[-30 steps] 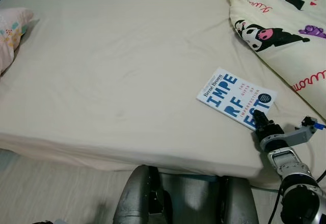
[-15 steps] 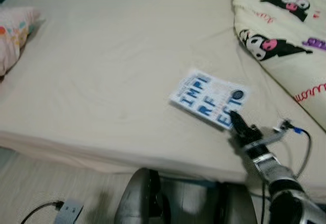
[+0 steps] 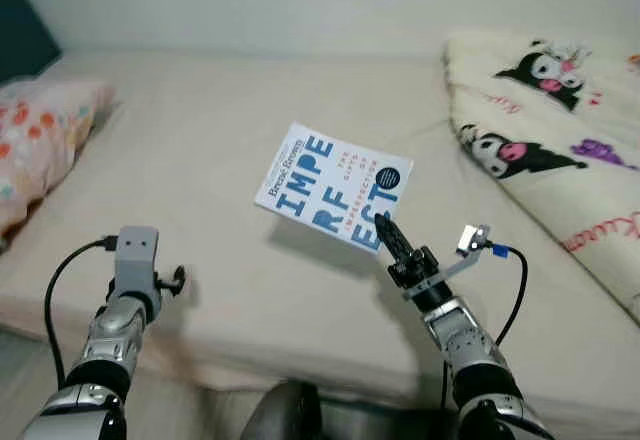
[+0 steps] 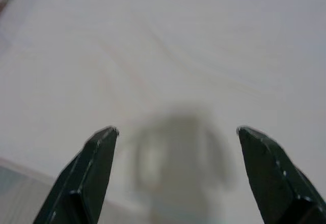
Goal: Clean up the room
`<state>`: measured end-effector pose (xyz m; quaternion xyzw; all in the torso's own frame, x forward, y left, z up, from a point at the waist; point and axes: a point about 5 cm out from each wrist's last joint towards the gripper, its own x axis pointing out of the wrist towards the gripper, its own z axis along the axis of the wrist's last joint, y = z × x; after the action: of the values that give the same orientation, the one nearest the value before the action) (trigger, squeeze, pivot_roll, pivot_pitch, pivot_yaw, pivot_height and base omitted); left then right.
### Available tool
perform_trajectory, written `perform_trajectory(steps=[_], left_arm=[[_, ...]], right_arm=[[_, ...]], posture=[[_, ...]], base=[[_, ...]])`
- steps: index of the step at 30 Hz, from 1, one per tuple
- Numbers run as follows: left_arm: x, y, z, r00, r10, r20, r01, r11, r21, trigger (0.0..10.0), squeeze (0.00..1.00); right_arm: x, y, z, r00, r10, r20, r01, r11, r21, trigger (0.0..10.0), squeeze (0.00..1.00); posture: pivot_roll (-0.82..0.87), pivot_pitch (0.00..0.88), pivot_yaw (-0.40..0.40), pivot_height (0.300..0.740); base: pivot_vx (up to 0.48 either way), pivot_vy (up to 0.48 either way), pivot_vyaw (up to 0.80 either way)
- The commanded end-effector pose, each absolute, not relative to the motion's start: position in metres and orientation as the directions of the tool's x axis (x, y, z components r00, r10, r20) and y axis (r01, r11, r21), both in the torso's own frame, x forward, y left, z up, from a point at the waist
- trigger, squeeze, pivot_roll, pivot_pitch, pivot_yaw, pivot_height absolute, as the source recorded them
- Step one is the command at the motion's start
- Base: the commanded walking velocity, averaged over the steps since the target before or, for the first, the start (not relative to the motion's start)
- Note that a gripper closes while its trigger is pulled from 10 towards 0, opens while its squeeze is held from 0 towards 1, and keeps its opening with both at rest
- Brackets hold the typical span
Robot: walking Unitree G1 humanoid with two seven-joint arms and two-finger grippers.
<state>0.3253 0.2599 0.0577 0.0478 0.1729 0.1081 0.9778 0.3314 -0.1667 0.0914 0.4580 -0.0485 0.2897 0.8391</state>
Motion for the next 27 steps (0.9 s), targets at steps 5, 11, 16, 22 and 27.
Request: perform_trajectory(steps=[5,11,16,22,27], left_arm=[[0.32,0.256,0.046,0.885,0.262,-0.386,-0.235,0.965,0.115,10.0,0.0],[0.304,0.238,0.017,0.843,0.214,-0.493,-0.185,0.977,0.108,10.0,0.0],[0.269,0.226,-0.022,0.751,0.185,-0.634,-0.133,0.983,0.128,10.0,0.0],[0.215,0.221,-0.062,0.607,0.17,-0.776,-0.05,0.983,0.176,10.0,0.0],[0.201,0.221,-0.071,0.566,0.165,-0.808,-0.019,0.982,0.187,10.0,0.0]], right_arm=[[0.328,-0.158,0.083,0.83,0.465,0.307,-0.517,0.437,0.736,0.0,0.0],[0.322,-0.149,0.071,0.844,0.485,0.229,-0.475,0.478,0.739,0.0,0.0],[0.32,-0.149,0.058,0.867,0.479,0.135,-0.409,0.531,0.742,0.0,0.0],[0.315,-0.154,0.051,0.878,0.467,0.099,-0.379,0.555,0.741,0.0,0.0],[0.316,-0.154,0.052,0.88,0.464,0.097,-0.377,0.561,0.737,0.0,0.0]], posture=[[0.08,0.0,0.038,0.639],[0.07,0.0,0.03,0.668],[0.05,0.0,0.028,0.697],[0.04,0.0,0.028,0.722],[0.03,0.0,0.029,0.731]], base=[[0.0,0.0,0.0],[-0.153,0.0,0.0],[0.0,0.0,0.0],[0.0,0.0,0.0],[0.0,0.0,0.0]])
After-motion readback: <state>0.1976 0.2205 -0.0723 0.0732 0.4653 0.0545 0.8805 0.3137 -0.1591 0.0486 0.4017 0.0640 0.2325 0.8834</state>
